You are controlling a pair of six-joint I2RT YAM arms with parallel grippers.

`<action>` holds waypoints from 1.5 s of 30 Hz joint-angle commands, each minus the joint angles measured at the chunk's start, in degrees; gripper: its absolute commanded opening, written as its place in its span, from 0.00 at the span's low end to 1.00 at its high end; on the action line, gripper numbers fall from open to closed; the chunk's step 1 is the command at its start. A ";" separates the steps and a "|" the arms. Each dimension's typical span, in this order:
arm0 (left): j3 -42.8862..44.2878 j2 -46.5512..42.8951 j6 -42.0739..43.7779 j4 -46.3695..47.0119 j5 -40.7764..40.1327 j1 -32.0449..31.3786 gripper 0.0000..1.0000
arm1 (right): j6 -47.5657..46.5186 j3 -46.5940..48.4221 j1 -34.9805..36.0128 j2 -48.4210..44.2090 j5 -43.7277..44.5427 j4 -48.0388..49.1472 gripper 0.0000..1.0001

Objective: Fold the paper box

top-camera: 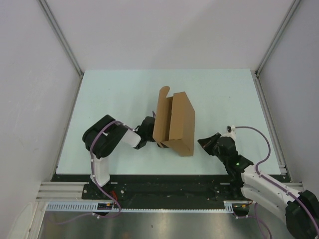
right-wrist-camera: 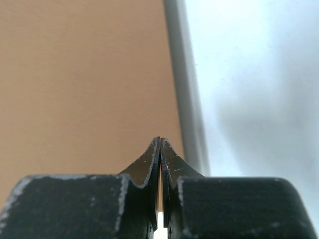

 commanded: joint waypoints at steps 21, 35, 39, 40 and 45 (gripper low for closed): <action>11.97 -17.70 12.62 -25.88 -16.19 -3.48 0.23 | -11.05 12.70 2.82 22.51 0.73 15.97 0.04; 18.48 -15.94 17.80 -30.09 -14.77 -5.68 0.25 | -9.03 15.16 8.09 25.51 1.95 16.33 0.02; 19.27 -16.99 18.24 -30.97 -15.57 -3.93 0.27 | -8.24 15.16 9.85 24.10 3.45 13.61 0.03; 19.36 -17.08 18.25 -31.15 -15.83 -3.23 0.27 | -8.33 15.16 10.55 23.66 3.80 12.30 0.02; 20.68 -17.61 19.03 -32.12 -16.27 -1.56 0.29 | -8.41 15.16 12.84 21.29 5.29 8.68 0.02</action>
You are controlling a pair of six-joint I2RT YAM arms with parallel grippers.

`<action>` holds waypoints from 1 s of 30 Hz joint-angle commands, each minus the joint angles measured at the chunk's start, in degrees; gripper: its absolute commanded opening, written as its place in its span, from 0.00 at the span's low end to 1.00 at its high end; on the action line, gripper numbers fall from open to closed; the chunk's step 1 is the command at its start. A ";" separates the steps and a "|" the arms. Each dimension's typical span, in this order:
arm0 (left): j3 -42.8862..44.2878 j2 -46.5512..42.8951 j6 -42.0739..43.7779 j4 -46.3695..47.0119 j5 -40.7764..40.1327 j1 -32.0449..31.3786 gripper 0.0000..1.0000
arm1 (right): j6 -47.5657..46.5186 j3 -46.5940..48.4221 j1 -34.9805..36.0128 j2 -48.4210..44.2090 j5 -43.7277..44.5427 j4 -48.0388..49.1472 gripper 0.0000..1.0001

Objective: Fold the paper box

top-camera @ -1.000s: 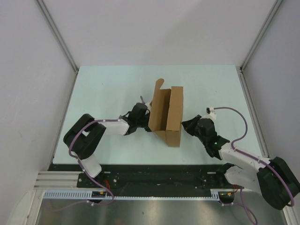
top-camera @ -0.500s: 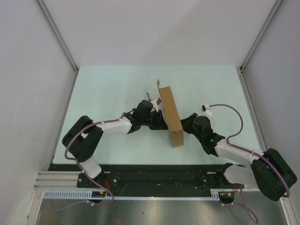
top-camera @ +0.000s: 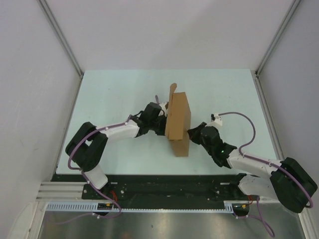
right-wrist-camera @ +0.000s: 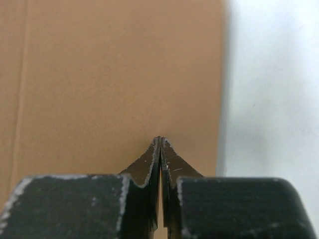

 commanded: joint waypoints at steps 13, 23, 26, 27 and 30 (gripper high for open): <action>10.08 -2.00 1.29 5.69 2.38 1.78 0.31 | 1.60 2.24 9.44 2.00 -2.61 0.27 0.02; 9.73 -0.34 1.29 5.60 2.56 4.93 0.31 | 0.98 2.42 9.79 -2.64 -0.06 -3.14 0.02; 10.26 0.54 0.85 5.86 2.90 6.78 0.31 | 0.72 2.51 9.62 -5.63 1.26 -7.01 0.03; 10.43 0.89 0.77 6.04 2.99 7.31 0.31 | 0.37 2.51 9.53 -5.99 1.61 -7.45 0.03; 11.14 2.21 0.15 6.65 3.61 8.54 0.32 | -0.07 2.86 8.22 -5.73 1.18 -7.90 0.03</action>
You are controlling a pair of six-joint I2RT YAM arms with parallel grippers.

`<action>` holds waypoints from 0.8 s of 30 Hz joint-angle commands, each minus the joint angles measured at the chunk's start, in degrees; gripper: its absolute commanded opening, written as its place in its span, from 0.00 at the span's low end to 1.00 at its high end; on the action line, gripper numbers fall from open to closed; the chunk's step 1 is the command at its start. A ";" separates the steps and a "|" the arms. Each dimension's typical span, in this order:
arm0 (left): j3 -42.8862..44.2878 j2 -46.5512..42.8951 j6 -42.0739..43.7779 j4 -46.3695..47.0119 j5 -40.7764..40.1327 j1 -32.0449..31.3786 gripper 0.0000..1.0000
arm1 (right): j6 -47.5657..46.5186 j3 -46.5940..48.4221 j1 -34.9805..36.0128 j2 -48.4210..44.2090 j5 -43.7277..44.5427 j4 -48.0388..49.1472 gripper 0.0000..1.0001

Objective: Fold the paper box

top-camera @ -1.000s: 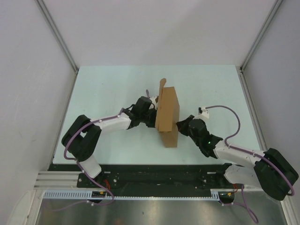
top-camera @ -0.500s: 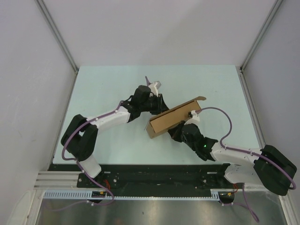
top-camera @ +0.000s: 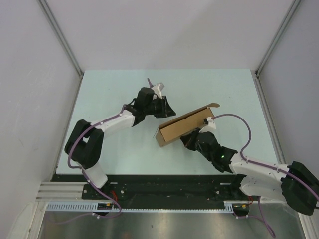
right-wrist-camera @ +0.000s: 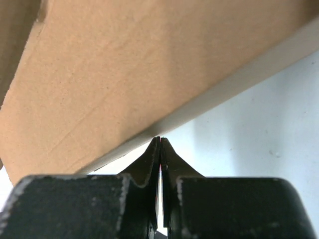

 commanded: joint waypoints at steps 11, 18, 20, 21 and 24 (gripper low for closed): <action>5.90 5.07 -1.05 2.11 3.66 3.21 0.32 | -3.58 6.51 -3.67 3.71 0.31 0.15 0.03; 6.70 5.86 -0.97 2.20 4.54 4.53 0.32 | -4.64 8.00 -5.08 5.47 -1.18 0.42 0.03; 6.61 5.86 -0.97 2.29 4.80 4.54 0.32 | -4.64 8.00 -5.08 5.65 -1.18 0.42 0.03; 6.61 5.95 -1.14 2.46 4.89 4.54 0.32 | -4.73 7.92 -5.16 5.82 -1.27 0.51 0.03; 6.08 5.87 -1.40 2.81 5.60 4.54 0.32 | -5.25 8.00 -5.16 5.56 -1.09 0.25 0.03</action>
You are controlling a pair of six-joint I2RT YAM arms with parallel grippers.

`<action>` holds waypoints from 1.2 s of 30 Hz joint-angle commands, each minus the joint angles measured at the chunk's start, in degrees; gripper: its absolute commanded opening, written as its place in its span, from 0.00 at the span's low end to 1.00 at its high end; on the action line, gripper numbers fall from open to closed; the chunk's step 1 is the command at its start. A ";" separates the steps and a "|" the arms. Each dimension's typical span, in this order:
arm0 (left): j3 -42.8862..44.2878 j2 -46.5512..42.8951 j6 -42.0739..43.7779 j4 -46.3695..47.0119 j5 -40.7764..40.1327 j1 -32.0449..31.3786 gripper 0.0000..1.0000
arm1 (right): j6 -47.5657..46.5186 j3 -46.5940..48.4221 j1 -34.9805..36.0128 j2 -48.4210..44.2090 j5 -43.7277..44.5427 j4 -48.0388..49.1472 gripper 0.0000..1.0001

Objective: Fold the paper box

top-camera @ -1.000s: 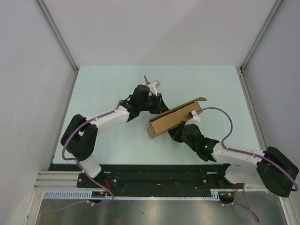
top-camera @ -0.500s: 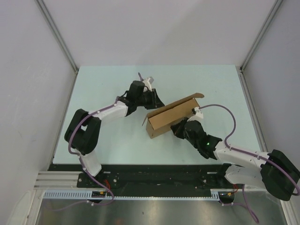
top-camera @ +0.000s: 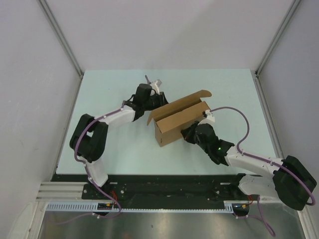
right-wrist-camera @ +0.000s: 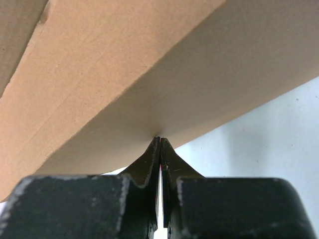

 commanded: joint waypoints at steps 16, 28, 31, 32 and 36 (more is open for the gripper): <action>1.30 -2.74 -1.27 3.67 3.17 1.09 0.32 | -8.66 4.60 0.63 -9.07 4.98 -8.88 0.05; 1.91 -5.11 -1.02 4.82 9.31 1.09 0.32 | -11.47 9.44 -1.30 -3.26 4.19 -5.62 0.05; 2.26 -5.99 -0.58 5.52 11.51 1.09 0.32 | -12.35 10.05 -1.92 -3.79 4.28 -6.41 0.05; 2.70 -5.82 -0.14 5.43 12.22 1.09 0.32 | -12.70 10.06 -2.18 -4.05 4.28 -6.50 0.05; 5.77 -4.24 -0.31 4.64 15.04 1.09 0.33 | -13.14 10.32 -3.23 -4.67 4.63 -6.77 0.05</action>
